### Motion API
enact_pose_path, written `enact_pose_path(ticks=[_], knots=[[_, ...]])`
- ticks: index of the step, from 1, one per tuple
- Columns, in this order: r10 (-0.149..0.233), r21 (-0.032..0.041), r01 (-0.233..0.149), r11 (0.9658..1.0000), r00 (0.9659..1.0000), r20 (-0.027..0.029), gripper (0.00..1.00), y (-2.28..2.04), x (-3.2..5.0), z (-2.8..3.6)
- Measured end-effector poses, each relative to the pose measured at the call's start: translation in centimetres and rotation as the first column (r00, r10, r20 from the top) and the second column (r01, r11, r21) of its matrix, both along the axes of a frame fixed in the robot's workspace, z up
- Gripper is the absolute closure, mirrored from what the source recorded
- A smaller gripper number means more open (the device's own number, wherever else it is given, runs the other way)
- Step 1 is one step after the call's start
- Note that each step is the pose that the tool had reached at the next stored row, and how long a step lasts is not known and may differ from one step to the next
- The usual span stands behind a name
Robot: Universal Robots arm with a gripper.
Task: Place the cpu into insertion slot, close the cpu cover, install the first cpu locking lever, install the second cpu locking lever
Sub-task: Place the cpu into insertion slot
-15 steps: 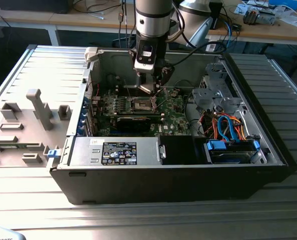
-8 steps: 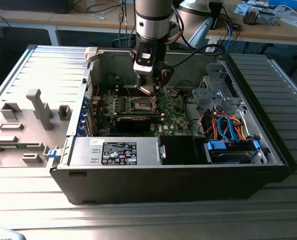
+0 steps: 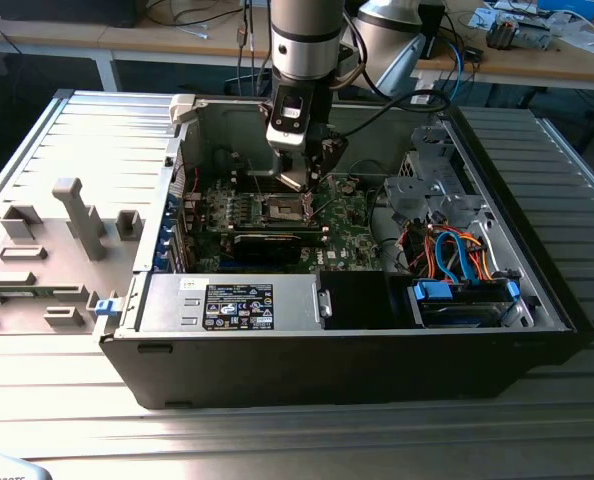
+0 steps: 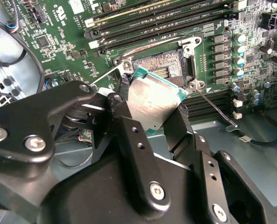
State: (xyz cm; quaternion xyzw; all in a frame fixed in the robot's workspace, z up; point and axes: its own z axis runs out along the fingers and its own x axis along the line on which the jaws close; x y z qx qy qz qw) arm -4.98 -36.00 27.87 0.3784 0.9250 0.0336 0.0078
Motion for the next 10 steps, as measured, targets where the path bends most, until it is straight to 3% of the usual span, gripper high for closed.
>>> enact_pose_path(ticks=[10], knots=[[-0.006,0.0,0.006,1.0,1.0,0.0,0.46,0.0,0.0,-0.07]])
